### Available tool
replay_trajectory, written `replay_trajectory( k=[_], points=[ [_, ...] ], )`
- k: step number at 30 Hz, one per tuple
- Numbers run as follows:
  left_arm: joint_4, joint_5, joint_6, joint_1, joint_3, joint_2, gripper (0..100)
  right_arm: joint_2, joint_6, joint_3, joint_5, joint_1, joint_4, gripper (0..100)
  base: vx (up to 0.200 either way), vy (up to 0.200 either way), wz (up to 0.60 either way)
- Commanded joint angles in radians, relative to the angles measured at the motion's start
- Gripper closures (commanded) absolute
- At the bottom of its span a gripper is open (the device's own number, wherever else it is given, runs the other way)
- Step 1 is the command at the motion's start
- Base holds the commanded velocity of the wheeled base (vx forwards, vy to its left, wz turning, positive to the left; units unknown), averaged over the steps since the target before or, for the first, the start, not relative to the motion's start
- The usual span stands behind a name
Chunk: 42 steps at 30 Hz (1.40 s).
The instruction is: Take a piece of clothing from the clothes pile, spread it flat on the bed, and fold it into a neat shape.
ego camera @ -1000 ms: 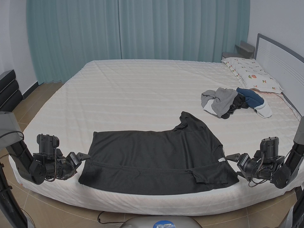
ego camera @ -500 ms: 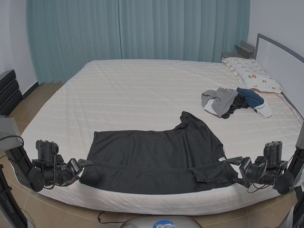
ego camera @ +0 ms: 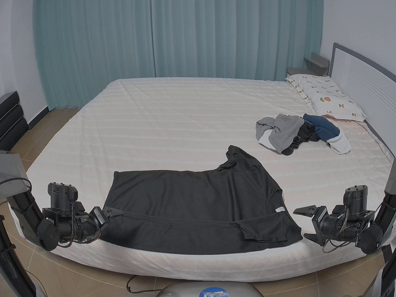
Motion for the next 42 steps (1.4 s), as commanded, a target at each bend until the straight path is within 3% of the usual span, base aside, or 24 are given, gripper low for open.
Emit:
replay_trajectory(
  k=[1,14,26,38,42],
  points=[
    [0.0,0.0,-0.001,0.0,-0.003,-0.001,0,0.003,-0.002,0.002,-0.001,0.003,0.0,0,0.0,0.0,0.0],
    [0.0,0.01,-0.033,-0.004,-0.01,-0.01,0,-0.014,-0.013,0.014,-0.009,0.011,-0.002,0,0.0,0.0,0.0],
    [0.0,0.0,-0.069,-0.006,-0.021,-0.001,0,-0.004,-0.016,0.037,-0.012,0.003,-0.043,0,0.0,0.2,0.0],
    [-0.001,0.002,-0.058,-0.014,-0.02,0.008,0,-0.005,-0.016,0.037,-0.012,0.009,-0.043,0,0.0,0.0,0.0],
    [-0.001,0.002,-0.058,-0.014,-0.021,0.001,0,-0.004,-0.018,0.033,-0.012,0.011,-0.043,0,0.2,0.0,0.0]
  ],
)
